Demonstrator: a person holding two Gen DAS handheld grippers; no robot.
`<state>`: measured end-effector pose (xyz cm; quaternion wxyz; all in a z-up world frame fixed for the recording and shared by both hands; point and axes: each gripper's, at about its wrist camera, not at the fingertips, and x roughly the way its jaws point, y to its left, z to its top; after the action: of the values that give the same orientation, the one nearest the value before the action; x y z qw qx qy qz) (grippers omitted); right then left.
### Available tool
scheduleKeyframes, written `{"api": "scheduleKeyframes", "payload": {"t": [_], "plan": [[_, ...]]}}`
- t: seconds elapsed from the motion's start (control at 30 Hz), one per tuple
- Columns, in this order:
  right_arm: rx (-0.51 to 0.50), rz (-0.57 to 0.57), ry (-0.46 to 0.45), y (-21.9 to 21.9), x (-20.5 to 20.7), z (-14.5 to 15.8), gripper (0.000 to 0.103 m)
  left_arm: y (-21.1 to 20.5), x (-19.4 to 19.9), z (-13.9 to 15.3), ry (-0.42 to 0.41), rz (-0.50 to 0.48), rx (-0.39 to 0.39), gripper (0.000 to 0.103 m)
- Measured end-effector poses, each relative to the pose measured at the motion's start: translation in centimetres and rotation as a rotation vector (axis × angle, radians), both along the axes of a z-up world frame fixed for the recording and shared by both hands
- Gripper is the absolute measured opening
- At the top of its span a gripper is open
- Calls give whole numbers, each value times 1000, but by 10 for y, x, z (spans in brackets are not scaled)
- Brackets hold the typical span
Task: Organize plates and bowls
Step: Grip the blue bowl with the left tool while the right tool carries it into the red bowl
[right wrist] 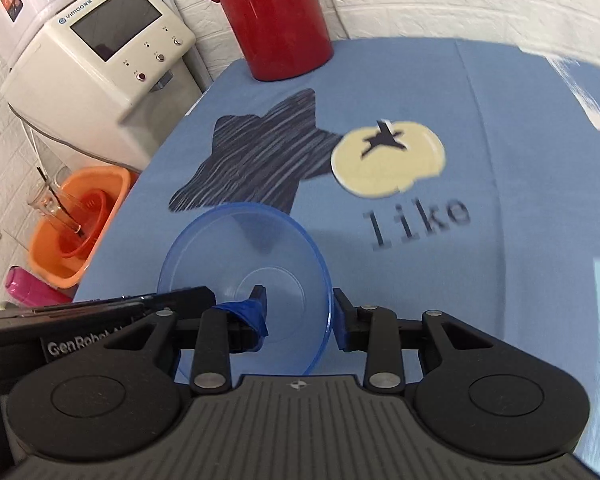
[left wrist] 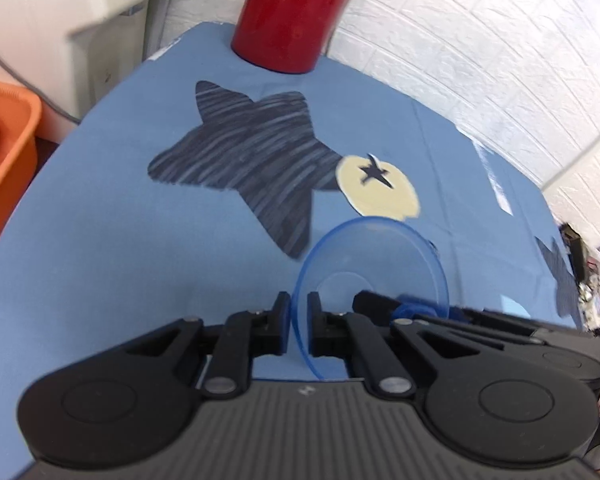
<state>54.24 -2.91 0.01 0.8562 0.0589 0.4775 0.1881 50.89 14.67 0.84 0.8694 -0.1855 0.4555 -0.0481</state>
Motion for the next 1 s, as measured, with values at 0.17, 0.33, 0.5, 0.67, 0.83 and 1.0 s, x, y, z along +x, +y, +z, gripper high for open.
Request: {"api": "scheduleKeyframes", "payload": {"t": [0.17, 0.33, 0.5, 0.67, 0.83, 1.0], "plan": [[-38, -16, -5, -28, -59, 20, 19, -27, -53, 25, -2, -66, -21, 0], [-78, -48, -15, -69, -130, 39, 22, -69, -116, 42, 0, -157, -40, 0], [-119, -94, -13, -106, -197, 43, 23, -116, -182, 44, 4, -257, -42, 0], [-134, -141, 5, -133, -239, 30, 23, -153, -225, 29, 24, -327, -32, 0], [-146, -153, 3, -143, -250, 13, 22, -172, -240, 12, 35, -347, -2, 0], [-178, -156, -33, -149, -254, 10, 21, -172, -239, 7, 29, -356, -2, 12]]}}
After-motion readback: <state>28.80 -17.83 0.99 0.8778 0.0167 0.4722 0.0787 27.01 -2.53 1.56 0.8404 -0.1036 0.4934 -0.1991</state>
